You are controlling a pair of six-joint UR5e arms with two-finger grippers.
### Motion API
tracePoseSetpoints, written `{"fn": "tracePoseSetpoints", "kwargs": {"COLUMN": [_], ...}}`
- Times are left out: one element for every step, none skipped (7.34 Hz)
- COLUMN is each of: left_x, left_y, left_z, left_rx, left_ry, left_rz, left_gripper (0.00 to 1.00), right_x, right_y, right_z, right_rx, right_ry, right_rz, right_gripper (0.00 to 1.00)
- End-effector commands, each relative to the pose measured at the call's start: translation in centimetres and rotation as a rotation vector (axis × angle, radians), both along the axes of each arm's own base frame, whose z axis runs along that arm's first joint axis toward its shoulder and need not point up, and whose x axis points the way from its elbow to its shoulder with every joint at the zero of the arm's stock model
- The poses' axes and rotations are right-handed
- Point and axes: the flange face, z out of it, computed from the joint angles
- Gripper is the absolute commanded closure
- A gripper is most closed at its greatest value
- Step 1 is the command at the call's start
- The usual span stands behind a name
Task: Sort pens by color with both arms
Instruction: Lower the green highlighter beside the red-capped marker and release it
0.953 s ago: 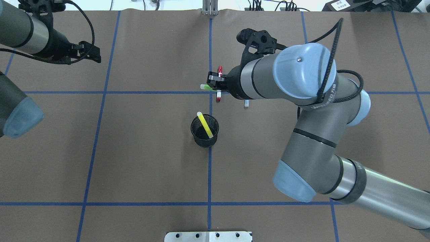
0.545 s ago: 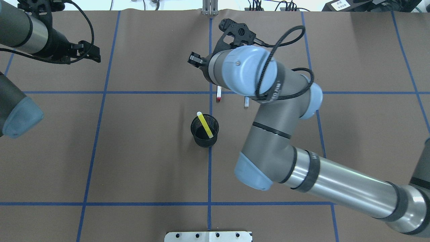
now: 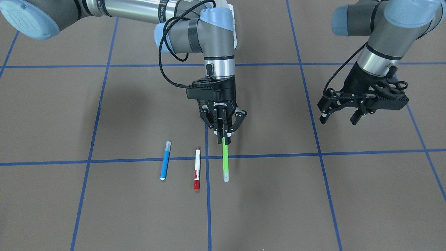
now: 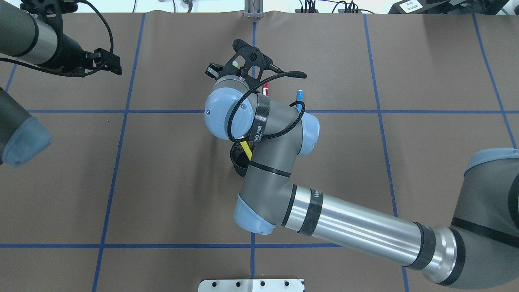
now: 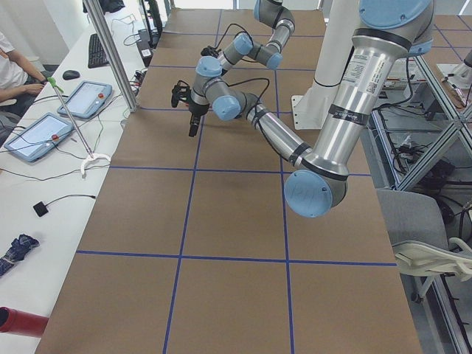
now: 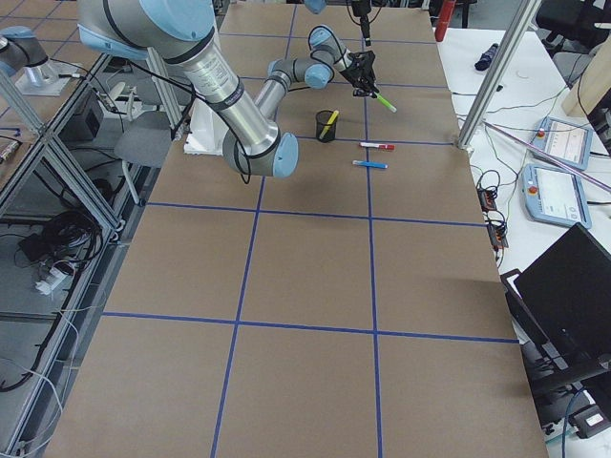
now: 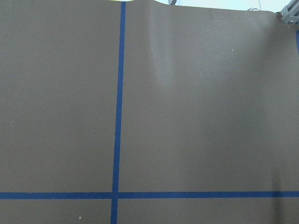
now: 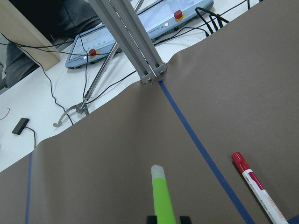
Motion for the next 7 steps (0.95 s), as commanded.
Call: {"fn": "tracePoseSetpoints", "kwargs": {"left_x": [-0.1,-0.1,-0.1,0.0,0.0,0.0,-0.1], "left_y": [0.1,0.1,0.1,0.1,0.1,0.1,0.1], "left_z": [-0.3,-0.3,-0.3,-0.3,-0.2,-0.2,-0.2], "left_rx": [0.004,0.003,0.004,0.004,0.002,0.002,0.002], "left_ry": [0.003,0.002,0.001,0.001,0.0,0.0,0.0], "left_rz": [0.0,0.0,-0.001,0.0,0.0,0.0,-0.001], "left_gripper": [0.0,0.0,0.0,0.0,0.0,0.0,0.0], "right_x": [-3.5,-4.3,-5.2,-5.5,-5.9,-6.0,-6.4], "right_y": [0.0,0.2,0.1,0.4,0.8,0.9,0.8], "right_z": [0.9,2.0,3.1,3.2,3.3,3.3,3.5], "right_rx": [0.027,0.03,0.042,0.055,0.064,0.077,0.097], "right_ry": [0.084,0.119,0.163,0.185,0.203,0.226,0.273], "right_rz": [0.067,0.059,0.072,0.054,0.037,0.02,-0.002], "right_gripper": [1.0,1.0,1.0,1.0,1.0,1.0,1.0]}}
